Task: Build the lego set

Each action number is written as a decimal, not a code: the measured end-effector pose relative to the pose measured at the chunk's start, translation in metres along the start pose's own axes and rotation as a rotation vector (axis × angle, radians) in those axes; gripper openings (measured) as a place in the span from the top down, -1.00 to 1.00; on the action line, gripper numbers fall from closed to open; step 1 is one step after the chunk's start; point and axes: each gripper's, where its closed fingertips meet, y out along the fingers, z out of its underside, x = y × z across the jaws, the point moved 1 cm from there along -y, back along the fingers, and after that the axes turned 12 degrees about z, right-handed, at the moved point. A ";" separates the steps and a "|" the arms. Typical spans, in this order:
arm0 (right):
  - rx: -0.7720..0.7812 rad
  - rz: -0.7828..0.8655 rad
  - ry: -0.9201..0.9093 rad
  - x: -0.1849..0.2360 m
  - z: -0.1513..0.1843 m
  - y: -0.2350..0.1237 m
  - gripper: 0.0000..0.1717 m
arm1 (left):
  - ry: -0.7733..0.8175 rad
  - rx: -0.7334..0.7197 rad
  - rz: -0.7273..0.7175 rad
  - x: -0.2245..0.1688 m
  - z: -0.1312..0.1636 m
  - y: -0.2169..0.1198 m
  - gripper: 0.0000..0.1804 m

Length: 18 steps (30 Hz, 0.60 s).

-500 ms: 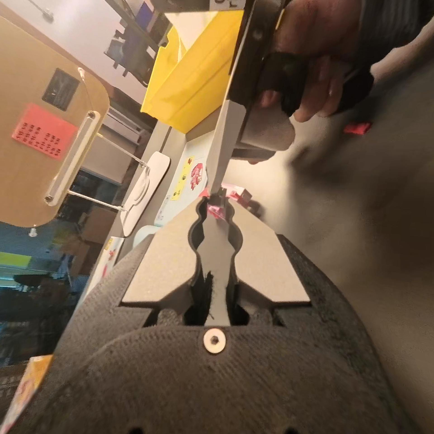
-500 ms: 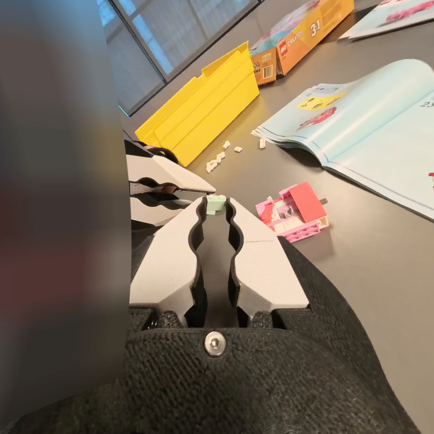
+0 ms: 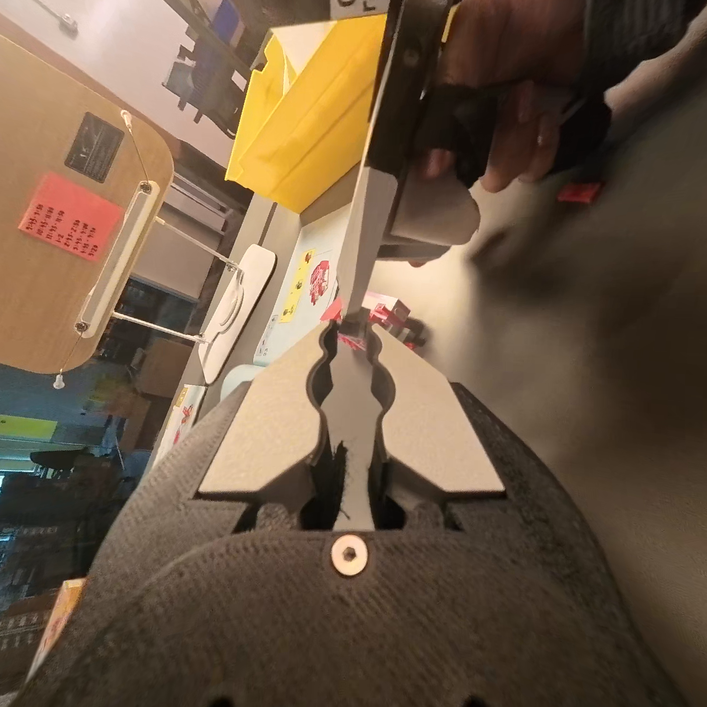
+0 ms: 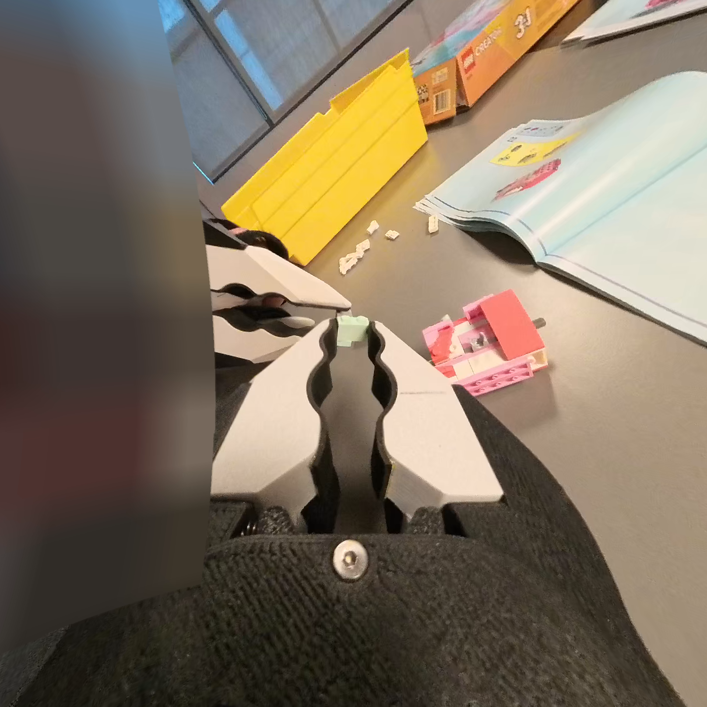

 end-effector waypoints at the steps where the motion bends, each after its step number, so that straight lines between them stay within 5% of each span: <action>1: -0.001 -0.008 -0.030 0.002 0.000 -0.002 0.82 | 0.003 -0.009 0.002 0.000 -0.002 -0.001 0.86; 8: 0.001 -0.040 -0.065 0.006 -0.001 -0.008 0.82 | 0.152 -0.016 -0.058 -0.004 -0.009 -0.003 0.86; 16: -0.240 0.003 -0.160 0.004 -0.042 -0.038 0.34 | 0.143 -0.056 -0.127 0.007 -0.006 -0.011 0.85; 18: -0.234 0.060 -0.229 -0.002 -0.041 -0.044 0.40 | 0.139 -0.067 -0.129 0.008 -0.004 -0.012 0.85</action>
